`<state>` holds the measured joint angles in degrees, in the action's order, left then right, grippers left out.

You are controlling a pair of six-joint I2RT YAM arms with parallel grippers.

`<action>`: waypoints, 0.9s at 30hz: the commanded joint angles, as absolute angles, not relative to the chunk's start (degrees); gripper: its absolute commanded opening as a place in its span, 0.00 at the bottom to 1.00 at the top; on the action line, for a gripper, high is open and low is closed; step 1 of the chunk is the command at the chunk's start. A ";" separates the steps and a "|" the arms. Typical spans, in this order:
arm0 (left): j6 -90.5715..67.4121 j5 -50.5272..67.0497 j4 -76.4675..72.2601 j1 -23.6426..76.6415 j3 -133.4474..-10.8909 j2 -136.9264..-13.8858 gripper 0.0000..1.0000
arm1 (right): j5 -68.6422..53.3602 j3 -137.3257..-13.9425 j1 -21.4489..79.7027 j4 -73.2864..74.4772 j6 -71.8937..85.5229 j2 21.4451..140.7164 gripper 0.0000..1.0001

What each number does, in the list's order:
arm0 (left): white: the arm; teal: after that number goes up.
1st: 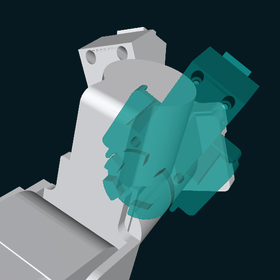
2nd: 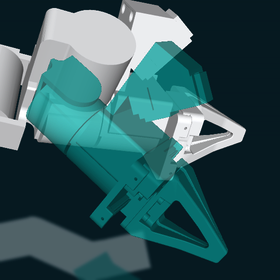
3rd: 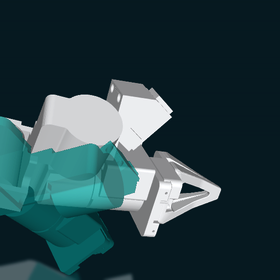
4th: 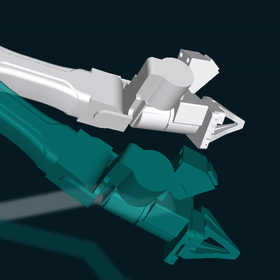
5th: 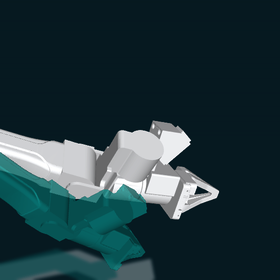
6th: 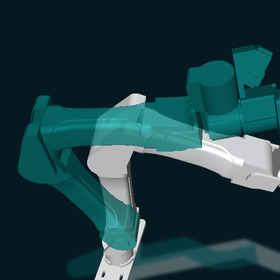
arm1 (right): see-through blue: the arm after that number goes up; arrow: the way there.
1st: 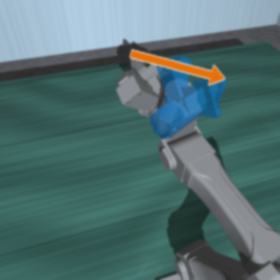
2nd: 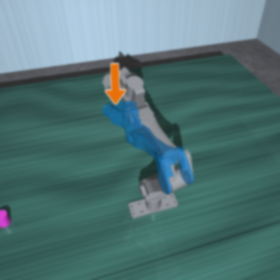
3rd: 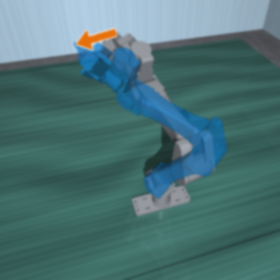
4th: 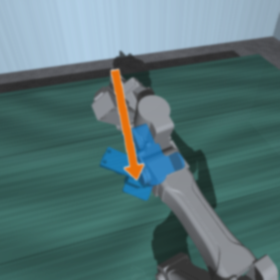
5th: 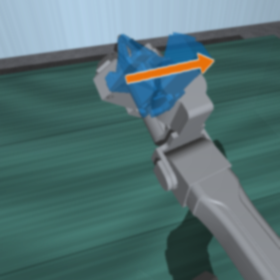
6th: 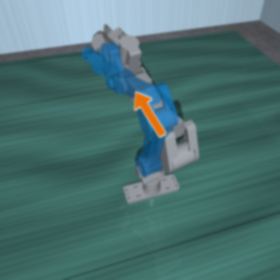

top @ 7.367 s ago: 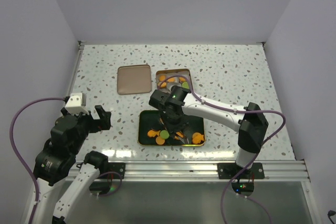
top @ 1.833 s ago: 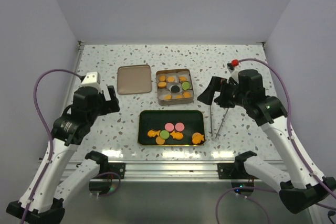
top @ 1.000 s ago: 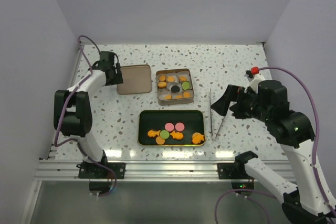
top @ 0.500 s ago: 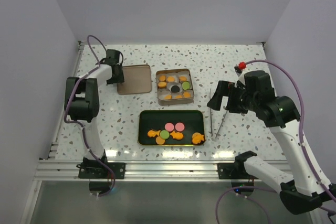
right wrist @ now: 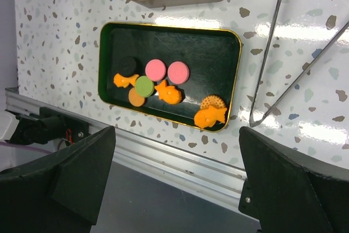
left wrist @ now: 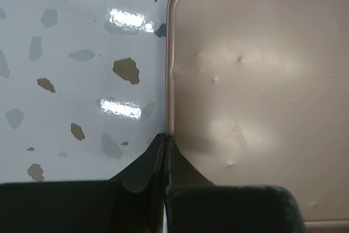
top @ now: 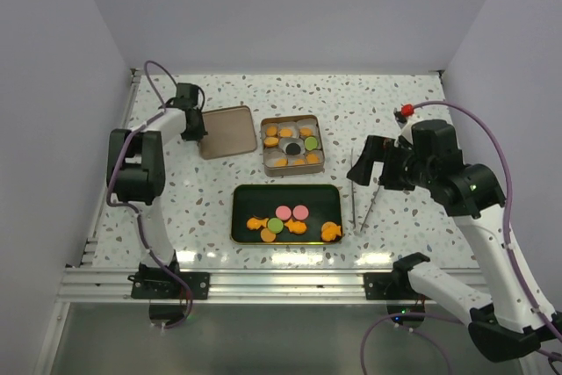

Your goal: Pack the cookies

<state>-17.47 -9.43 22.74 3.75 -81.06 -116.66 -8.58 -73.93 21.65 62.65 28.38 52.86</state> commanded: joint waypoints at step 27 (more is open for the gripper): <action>-6.16 -24.00 -7.56 6.41 -61.61 -57.76 0.00 | -41.92 -92.90 27.41 8.19 98.76 88.40 0.99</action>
